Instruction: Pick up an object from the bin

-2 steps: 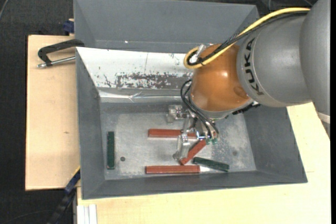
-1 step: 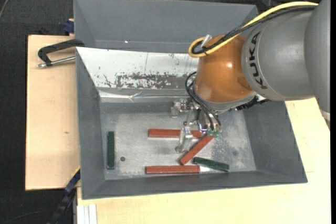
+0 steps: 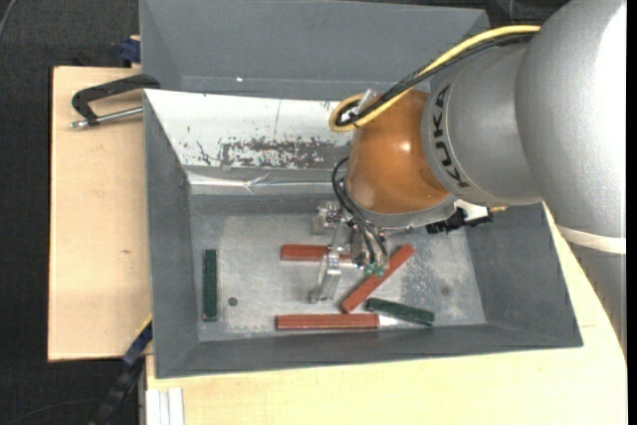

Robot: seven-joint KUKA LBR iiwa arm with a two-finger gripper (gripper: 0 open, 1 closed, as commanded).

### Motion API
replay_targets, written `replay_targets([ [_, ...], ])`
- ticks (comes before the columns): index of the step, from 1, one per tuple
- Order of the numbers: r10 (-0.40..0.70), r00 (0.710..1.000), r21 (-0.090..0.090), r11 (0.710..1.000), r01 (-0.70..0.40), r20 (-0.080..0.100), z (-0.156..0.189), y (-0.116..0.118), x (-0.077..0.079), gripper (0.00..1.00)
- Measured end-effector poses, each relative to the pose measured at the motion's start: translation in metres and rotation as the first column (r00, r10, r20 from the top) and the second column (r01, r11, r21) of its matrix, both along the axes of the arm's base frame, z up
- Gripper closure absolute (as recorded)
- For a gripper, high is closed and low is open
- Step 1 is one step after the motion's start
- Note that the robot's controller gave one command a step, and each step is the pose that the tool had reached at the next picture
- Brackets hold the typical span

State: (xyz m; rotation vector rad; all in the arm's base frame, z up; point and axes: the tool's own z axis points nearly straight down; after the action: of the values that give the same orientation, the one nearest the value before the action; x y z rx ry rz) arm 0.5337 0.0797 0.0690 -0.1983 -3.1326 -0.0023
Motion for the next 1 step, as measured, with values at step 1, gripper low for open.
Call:
replay_targets([
  [1,0.001,1.000,0.000,1.000,-0.001,0.002,0.0006,0.0007,0.0005,0.00],
])
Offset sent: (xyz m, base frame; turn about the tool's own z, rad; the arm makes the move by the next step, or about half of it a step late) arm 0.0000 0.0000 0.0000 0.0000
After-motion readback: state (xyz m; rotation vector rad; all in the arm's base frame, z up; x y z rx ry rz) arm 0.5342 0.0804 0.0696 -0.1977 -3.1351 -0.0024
